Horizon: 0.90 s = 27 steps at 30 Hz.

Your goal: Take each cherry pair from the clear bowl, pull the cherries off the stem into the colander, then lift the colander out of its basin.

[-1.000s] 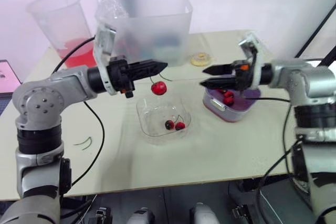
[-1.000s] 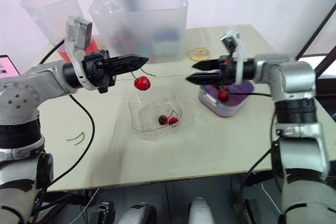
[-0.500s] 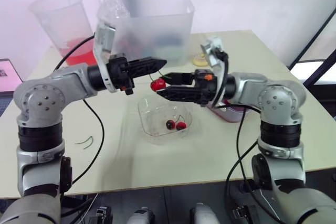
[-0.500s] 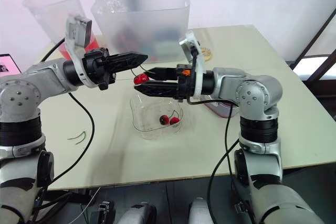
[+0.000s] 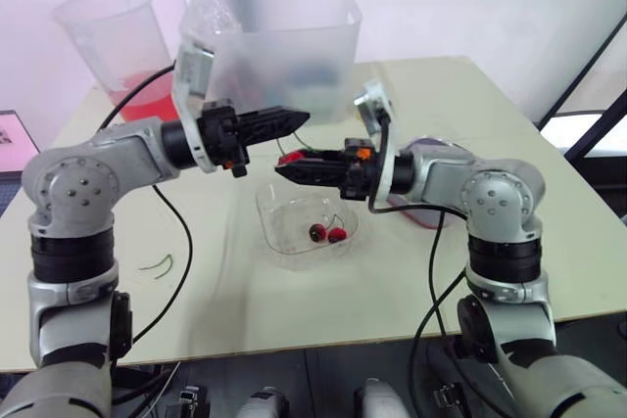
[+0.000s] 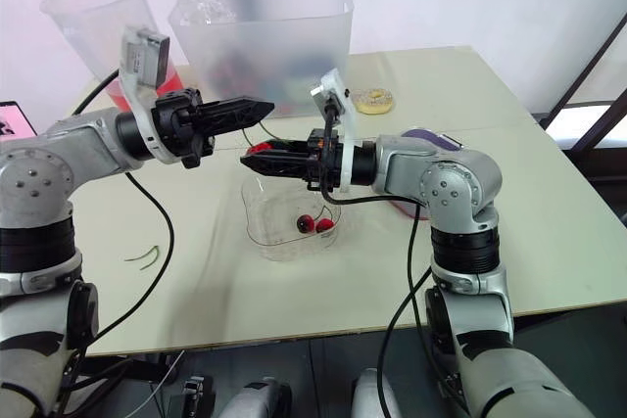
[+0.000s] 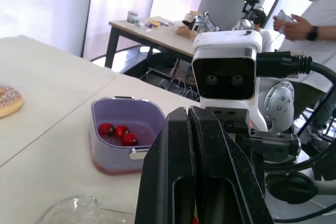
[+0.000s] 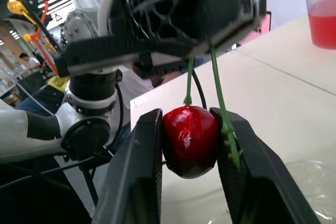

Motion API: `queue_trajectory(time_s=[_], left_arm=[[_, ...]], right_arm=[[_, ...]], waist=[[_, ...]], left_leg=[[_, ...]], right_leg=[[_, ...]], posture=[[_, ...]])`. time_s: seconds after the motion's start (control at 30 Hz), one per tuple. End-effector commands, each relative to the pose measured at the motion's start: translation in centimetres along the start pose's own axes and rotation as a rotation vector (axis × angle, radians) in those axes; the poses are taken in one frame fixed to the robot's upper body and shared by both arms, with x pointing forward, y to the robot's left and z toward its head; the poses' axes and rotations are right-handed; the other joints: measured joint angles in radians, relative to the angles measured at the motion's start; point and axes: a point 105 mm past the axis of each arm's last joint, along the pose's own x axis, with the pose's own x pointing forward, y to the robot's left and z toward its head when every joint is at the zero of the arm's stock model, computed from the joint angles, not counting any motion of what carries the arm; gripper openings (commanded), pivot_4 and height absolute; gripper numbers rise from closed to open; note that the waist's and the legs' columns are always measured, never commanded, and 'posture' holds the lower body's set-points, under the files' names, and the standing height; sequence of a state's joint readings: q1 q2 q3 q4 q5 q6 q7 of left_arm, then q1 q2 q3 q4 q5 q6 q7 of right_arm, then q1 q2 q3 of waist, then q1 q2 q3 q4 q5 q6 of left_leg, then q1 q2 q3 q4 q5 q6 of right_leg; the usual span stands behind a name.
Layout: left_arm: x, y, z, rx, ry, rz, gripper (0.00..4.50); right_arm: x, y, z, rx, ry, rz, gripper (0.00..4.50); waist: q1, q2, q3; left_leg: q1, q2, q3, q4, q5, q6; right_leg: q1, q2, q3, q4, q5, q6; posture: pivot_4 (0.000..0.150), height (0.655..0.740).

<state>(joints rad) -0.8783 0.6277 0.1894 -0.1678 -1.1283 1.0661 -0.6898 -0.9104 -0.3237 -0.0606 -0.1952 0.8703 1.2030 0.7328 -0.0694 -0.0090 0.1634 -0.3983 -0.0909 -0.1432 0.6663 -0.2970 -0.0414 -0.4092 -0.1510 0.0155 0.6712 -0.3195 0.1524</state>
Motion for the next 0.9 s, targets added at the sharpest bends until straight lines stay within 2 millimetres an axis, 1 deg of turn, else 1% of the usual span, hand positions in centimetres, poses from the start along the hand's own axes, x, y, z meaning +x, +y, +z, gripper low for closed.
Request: queue_trajectory(time_s=[0.03, 0.2, 0.3, 0.37, 0.67, 0.8, 0.87, 0.9], left_arm=[[-0.2, -0.8, 1.3, 0.062, -0.019, -0.014, 0.00], [-0.2, -0.8, 1.4, 0.064, -0.020, -0.014, 0.00], [-0.2, -0.7, 1.4, 0.065, -0.021, -0.013, 0.00], [-0.2, -0.7, 1.4, 0.065, -0.022, -0.012, 0.00], [-0.2, -0.7, 1.4, 0.066, -0.024, -0.012, 0.00], [-0.1, -0.7, 1.6, 0.071, -0.028, -0.011, 0.00], [-0.2, -0.6, 1.7, 0.069, -0.034, -0.008, 0.00], [-0.4, -0.4, 1.7, 0.071, -0.034, 0.002, 0.00]], right_arm=[[0.0, 1.0, 0.7, -0.054, -0.023, 0.035, 1.76], [-0.1, 0.9, 0.8, -0.047, -0.030, 0.035, 1.76], [-0.1, 0.8, 0.9, -0.044, -0.038, 0.033, 0.95], [-0.1, 0.8, 0.9, -0.045, -0.039, 0.033, 0.31], [-0.2, 0.6, 0.7, -0.041, -0.031, 0.028, 0.27], [-1.1, 0.0, -2.0, -0.007, 0.080, 0.014, 0.27], [-1.8, -0.4, -2.8, -0.011, 0.120, 0.001, 0.27], [-2.4, -0.7, -2.9, -0.015, 0.133, -0.009, 0.27]], waist=[[0.000, 0.000, 0.000], [0.000, 0.000, 0.000], [0.000, 0.000, 0.000], [0.000, 0.000, 0.000], [0.000, 0.000, 0.000], [0.003, 0.000, 0.000], [0.001, 0.000, 0.000], [0.001, 0.000, 0.000]], left_leg=[[0.000, 0.000, 0.000, 0.000, 0.000, 0.000], [0.000, 0.000, 0.000, 0.000, 0.000, 0.000], [0.000, 0.000, 0.000, 0.000, 0.000, 0.000], [0.000, 0.000, 0.000, 0.000, 0.000, 0.000], [0.000, 0.000, 0.000, 0.000, 0.000, 0.000], [0.000, 0.000, 0.000, 0.000, 0.000, 0.000], [0.000, 0.000, 0.000, 0.000, 0.000, 0.000], [0.000, 0.000, 0.000, 0.000, 0.000, 0.000]], right_leg=[[0.000, 0.000, 0.000, 0.000, 0.000, 0.000], [0.000, 0.000, 0.000, 0.000, 0.000, 0.000], [0.000, 0.000, 0.000, 0.000, 0.000, 0.000], [0.000, 0.000, 0.000, 0.000, 0.000, 0.000], [0.000, 0.000, 0.000, 0.000, 0.000, 0.000], [0.000, 0.000, 0.000, 0.000, 0.000, 0.000], [0.000, 0.000, 0.000, 0.000, 0.000, 0.000], [0.000, 0.000, 0.000, 0.000, 0.000, 0.000]], posture=[[0.150, 0.7400], [0.150, 0.7400], [0.150, 0.7400], [0.150, 0.7400], [0.150, 0.7400], [0.150, 0.7400], [0.150, 0.7400], [0.150, 0.7400]])
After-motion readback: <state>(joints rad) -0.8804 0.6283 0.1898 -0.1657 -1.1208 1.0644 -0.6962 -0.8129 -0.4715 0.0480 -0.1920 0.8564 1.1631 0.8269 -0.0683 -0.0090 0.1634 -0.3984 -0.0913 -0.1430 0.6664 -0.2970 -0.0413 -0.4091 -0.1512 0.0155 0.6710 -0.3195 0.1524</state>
